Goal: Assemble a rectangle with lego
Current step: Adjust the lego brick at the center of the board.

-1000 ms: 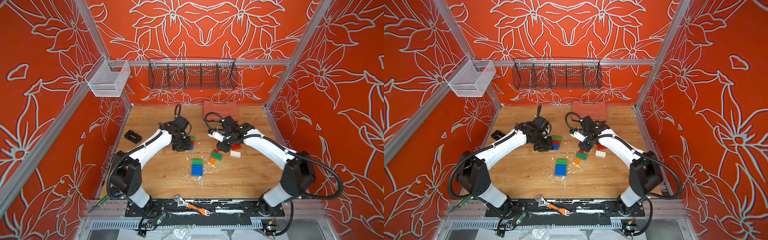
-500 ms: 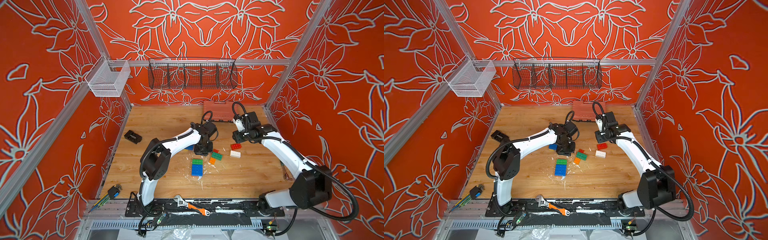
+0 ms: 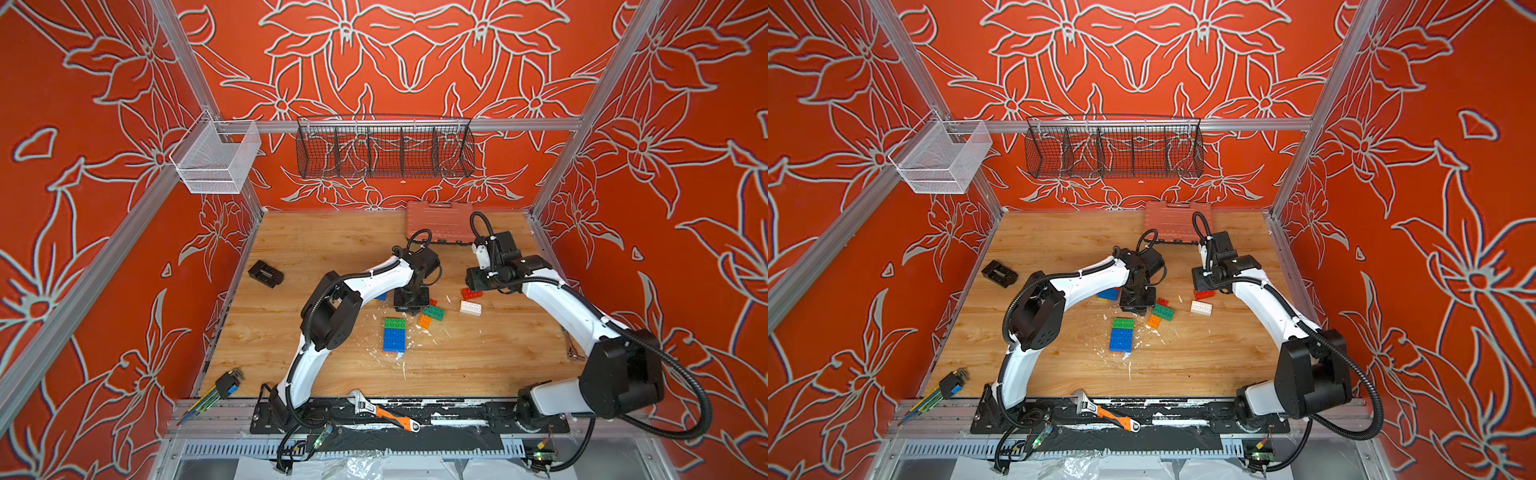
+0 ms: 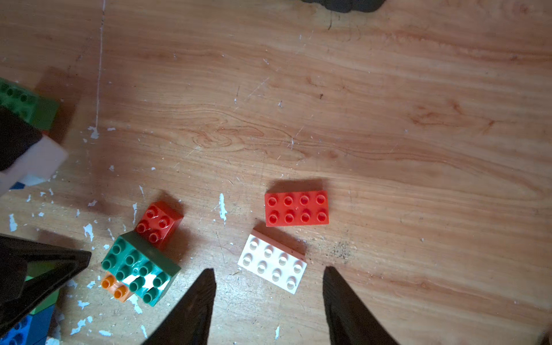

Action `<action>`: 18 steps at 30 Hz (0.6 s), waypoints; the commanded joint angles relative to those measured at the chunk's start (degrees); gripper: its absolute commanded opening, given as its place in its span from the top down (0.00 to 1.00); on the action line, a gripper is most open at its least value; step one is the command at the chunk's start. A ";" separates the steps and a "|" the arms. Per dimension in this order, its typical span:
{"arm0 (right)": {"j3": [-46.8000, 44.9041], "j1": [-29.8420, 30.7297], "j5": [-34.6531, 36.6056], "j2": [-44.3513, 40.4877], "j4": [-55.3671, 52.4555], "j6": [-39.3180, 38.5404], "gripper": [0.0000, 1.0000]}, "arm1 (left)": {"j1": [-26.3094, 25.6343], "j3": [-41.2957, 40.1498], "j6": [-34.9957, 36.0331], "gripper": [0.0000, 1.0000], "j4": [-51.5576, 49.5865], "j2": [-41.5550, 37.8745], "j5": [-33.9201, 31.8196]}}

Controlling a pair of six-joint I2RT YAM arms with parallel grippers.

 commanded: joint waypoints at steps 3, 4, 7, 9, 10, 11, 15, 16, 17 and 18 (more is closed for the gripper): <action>-0.42 -0.54 1.64 2.12 -0.36 3.74 0.39 | -1.00 1.82 -0.02 1.00 -0.58 2.11 1.86; -0.55 -0.53 1.77 2.28 -0.36 3.65 0.39 | -1.13 1.60 -0.11 1.00 -0.23 2.06 2.23; -0.78 -0.71 2.55 2.50 -0.45 3.50 0.37 | -1.53 1.01 -0.22 1.00 1.02 2.38 3.84; -0.45 -0.76 2.61 2.68 -1.09 3.32 0.37 | -1.92 0.95 -0.20 1.00 1.22 2.66 3.90; -0.36 -0.77 2.70 2.58 -1.27 3.22 0.37 | -2.02 0.86 -0.15 1.00 1.45 2.59 4.06; -0.30 -0.75 2.86 2.50 -1.47 3.11 0.37 | -2.10 0.61 -0.20 1.00 1.97 2.38 4.23; -0.08 -0.75 3.23 2.06 -2.11 2.65 0.37 | -2.15 -0.15 -0.11 0.99 2.99 1.68 4.41; -0.15 -0.74 3.29 1.98 -2.12 2.54 0.37 | -2.22 -0.62 -0.11 0.99 3.62 1.46 4.68; -0.24 -0.72 3.30 1.83 -2.20 2.49 0.37 | -2.19 -0.74 0.02 0.99 4.06 1.44 5.28; -0.38 -0.74 3.36 1.73 -2.20 2.37 0.37 | -2.28 -0.84 0.12 0.99 4.60 1.59 6.25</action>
